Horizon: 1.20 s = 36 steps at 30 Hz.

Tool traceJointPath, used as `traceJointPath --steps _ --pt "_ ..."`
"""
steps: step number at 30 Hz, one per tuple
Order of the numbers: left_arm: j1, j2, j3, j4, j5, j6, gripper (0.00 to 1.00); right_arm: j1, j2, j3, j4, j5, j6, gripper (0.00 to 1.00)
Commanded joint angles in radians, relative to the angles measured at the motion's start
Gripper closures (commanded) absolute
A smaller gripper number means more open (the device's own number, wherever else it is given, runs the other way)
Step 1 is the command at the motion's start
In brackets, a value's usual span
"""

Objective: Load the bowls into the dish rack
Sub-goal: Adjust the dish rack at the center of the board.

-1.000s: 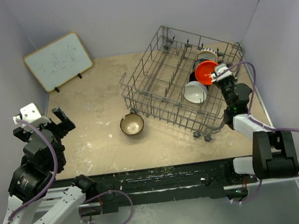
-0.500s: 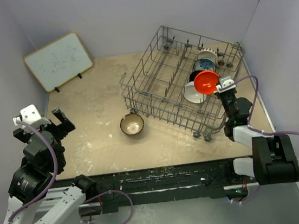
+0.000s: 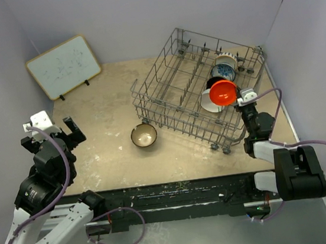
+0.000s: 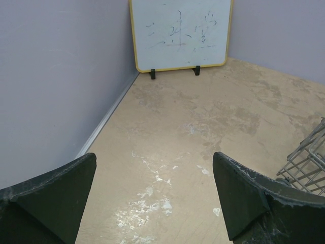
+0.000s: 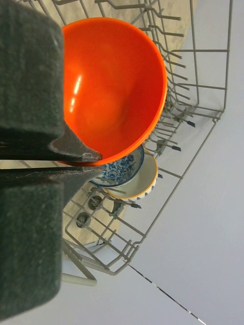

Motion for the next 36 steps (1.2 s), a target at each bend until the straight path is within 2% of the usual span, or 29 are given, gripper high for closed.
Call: traceJointPath --steps 1,5,12,18,26,36 --pt "-0.003 0.012 0.004 0.046 0.000 -0.008 0.01 0.031 -0.029 -0.017 0.158 0.036 -0.001 1.00" --pt "-0.003 0.025 0.002 0.060 0.003 0.004 0.01 0.046 -0.026 -0.016 0.158 0.026 -0.012 1.00" --pt "-0.002 0.032 0.013 0.057 -0.007 0.003 0.01 0.102 0.158 0.001 0.309 0.000 0.029 1.00" --pt "-0.003 0.025 0.032 0.029 -0.023 -0.004 0.01 0.239 0.237 0.075 0.318 0.069 -0.009 1.00" --pt "-0.003 0.023 0.029 0.007 -0.032 -0.037 0.01 0.265 0.263 0.107 0.303 0.099 -0.040 1.00" --pt "-0.003 0.034 0.035 0.006 -0.042 -0.046 0.01 0.310 0.320 0.136 0.413 0.340 -0.140 1.00"
